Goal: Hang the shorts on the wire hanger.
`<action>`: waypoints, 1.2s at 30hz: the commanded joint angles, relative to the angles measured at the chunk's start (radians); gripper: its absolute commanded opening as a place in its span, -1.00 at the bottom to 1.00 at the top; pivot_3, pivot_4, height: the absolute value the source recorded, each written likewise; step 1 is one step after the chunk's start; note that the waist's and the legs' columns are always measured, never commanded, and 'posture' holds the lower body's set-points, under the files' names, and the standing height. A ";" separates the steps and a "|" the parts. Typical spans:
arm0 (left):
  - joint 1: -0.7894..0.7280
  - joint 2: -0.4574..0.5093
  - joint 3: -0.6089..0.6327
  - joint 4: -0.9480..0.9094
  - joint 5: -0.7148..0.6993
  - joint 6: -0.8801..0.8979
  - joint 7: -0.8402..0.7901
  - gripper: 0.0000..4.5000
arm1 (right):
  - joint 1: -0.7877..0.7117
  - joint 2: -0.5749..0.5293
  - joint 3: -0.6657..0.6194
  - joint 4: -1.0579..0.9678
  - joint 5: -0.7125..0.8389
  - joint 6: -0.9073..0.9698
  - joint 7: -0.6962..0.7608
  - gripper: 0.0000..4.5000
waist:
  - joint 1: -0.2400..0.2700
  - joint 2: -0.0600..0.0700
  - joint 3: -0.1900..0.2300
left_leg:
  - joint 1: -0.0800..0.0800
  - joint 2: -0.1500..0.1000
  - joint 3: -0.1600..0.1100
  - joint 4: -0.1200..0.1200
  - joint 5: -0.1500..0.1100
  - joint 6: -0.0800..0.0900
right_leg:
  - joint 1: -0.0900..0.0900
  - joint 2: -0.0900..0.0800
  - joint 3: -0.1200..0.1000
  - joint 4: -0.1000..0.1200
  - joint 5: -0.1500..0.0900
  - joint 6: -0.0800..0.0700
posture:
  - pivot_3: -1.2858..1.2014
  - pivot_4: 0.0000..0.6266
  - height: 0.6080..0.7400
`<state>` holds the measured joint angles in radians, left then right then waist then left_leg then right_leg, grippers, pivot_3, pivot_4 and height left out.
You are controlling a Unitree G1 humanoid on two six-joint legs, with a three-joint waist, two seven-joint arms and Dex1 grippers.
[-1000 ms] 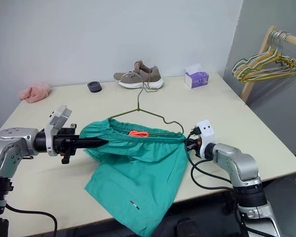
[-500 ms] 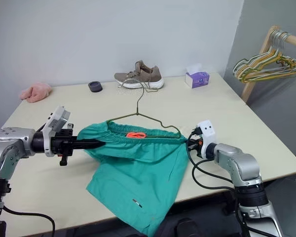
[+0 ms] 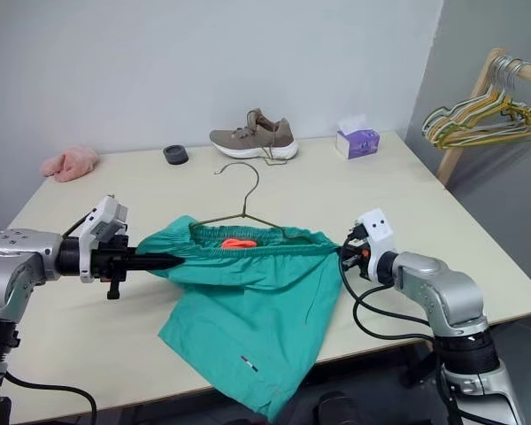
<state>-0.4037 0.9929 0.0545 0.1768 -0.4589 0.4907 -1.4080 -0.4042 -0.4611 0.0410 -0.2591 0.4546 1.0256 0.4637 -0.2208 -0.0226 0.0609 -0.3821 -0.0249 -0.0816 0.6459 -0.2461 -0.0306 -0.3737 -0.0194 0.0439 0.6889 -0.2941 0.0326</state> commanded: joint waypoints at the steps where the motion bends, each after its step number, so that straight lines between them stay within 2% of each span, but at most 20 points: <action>1: -0.030 0.005 0.020 0.014 0.016 -0.015 0.017 -1.00 | -0.028 -0.010 -0.041 -0.050 0.010 0.033 -0.020 -1.00 | 0.000 0.000 0.000 | 0.000 0.000 0.000 0.000 0.000 0.000 | 0.000 0.000 0.000 0.000 0.000 0.000 | -0.14 -1.00 1.00; 9: -0.003 -0.070 -0.039 -0.080 0.003 0.009 0.010 -1.00 | -0.130 0.001 0.074 -0.118 -0.004 0.030 0.013 -1.00 | -0.001 0.000 0.000 | 0.000 0.000 0.000 0.000 0.000 0.000 | 0.000 0.000 0.000 0.000 0.000 -0.001 | -0.15 -1.00 1.00; 16: -0.012 -0.115 -0.061 -0.088 0.009 0.008 0.027 -1.00 | -0.152 -0.096 0.180 -0.155 -0.029 -0.027 0.118 -1.00 | -0.001 0.000 0.000 | 0.000 0.000 0.000 0.000 0.000 0.000 | 0.000 0.000 0.000 -0.001 0.000 0.000 | -0.15 -1.00 1.00; 20: 0.000 -0.127 -0.062 -0.100 0.006 0.009 0.030 -1.00 | -0.145 -0.152 0.190 -0.191 -0.038 -0.040 0.162 -0.57 | -0.001 0.000 0.000 | 0.000 0.000 0.000 0.000 0.000 0.000 | 0.000 0.000 0.000 -0.001 0.000 0.000 | -0.16 -1.00 1.00; 26: 0.017 -0.125 -0.061 -0.118 0.004 0.010 0.024 -1.00 | -0.105 -0.280 0.178 -0.226 -0.057 -0.065 0.232 0.37 | -0.001 0.000 0.000 | 0.000 0.000 0.000 0.000 0.000 0.000 | 0.000 0.000 0.000 -0.001 0.000 0.000 | -0.16 -1.00 1.00; 30: 0.025 -0.124 -0.064 -0.135 0.001 0.014 0.017 -1.00 | -0.102 -0.312 0.170 -0.227 -0.062 -0.077 0.242 0.99 | -0.001 0.000 0.000 | 0.000 0.000 0.000 0.000 0.000 0.000 | 0.000 0.000 0.000 -0.002 0.000 0.000 | -0.16 -0.99 1.00; 36: 0.027 -0.124 -0.071 -0.160 -0.012 0.032 0.002 -1.00 | -0.131 -0.290 0.246 -0.135 -0.128 -0.134 0.253 0.99 | -0.002 0.000 0.000 | 0.000 0.000 0.000 0.000 0.000 0.000 | 0.000 0.000 0.000 -0.002 0.000 0.000 | -0.17 -1.00 1.00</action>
<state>-0.3659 0.8669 -0.0230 0.0544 -0.4506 0.5211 -1.3906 -0.5058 -0.7615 0.2683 -0.4129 0.3571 0.9294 0.7065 -0.2228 -0.0226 0.0608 -0.3824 -0.0247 -0.0817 0.6459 -0.2461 -0.0306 -0.3732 -0.0196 0.0436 0.6867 -0.2943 0.0330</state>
